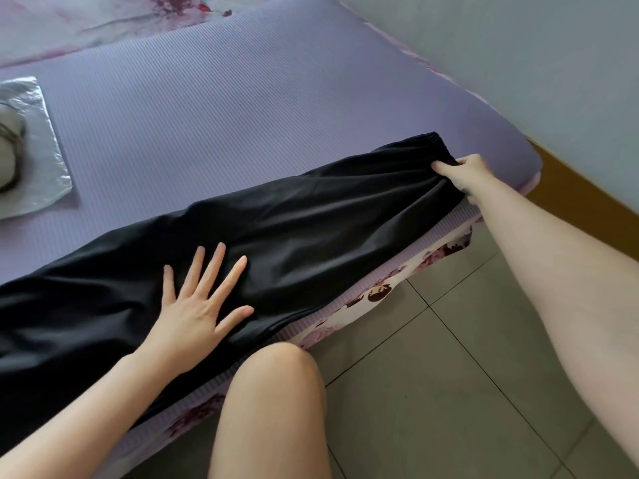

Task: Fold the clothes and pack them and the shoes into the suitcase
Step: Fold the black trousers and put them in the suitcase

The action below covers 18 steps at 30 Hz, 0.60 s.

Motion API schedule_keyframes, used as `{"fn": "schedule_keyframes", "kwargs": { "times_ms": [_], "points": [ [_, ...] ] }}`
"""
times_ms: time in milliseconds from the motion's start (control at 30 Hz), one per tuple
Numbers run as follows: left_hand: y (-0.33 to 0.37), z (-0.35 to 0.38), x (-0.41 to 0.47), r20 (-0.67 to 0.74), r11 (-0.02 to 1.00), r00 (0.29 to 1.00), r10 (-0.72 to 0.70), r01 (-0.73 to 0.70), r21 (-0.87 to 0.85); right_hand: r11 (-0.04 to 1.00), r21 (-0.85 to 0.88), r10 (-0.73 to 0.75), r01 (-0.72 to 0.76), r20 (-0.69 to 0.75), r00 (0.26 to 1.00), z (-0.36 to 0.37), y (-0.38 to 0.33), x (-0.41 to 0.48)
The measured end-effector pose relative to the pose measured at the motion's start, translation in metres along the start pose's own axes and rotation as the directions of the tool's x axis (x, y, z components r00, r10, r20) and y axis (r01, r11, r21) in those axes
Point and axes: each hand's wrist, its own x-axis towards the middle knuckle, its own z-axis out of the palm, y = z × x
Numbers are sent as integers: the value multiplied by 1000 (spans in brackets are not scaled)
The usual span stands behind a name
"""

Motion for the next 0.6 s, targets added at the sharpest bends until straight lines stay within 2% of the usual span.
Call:
{"fn": "schedule_keyframes", "kwargs": {
  "times_ms": [133,200,300,367,467,600],
  "points": [
    [2,-2,-4,-32,999,999,-34,35,17,996,-84,30,-30,9,999,0,1,0],
    [1,-3,-2,12,997,997,-81,81,11,996,-82,49,-43,65,997,-2,6,14],
    [0,-2,1,91,995,991,-97,96,13,999,33,24,-26,70,997,-10,6,26],
    [0,-3,4,122,995,988,-98,96,20,989,144,-29,19,66,997,-18,-24,-17],
    [0,-9,3,140,996,986,-86,90,-26,970,185,-160,155,9,987,-25,-58,-51],
    [2,-30,-2,78,955,986,-149,163,-247,936,145,-320,320,-18,947,-16,-93,-102]
  ]
}}
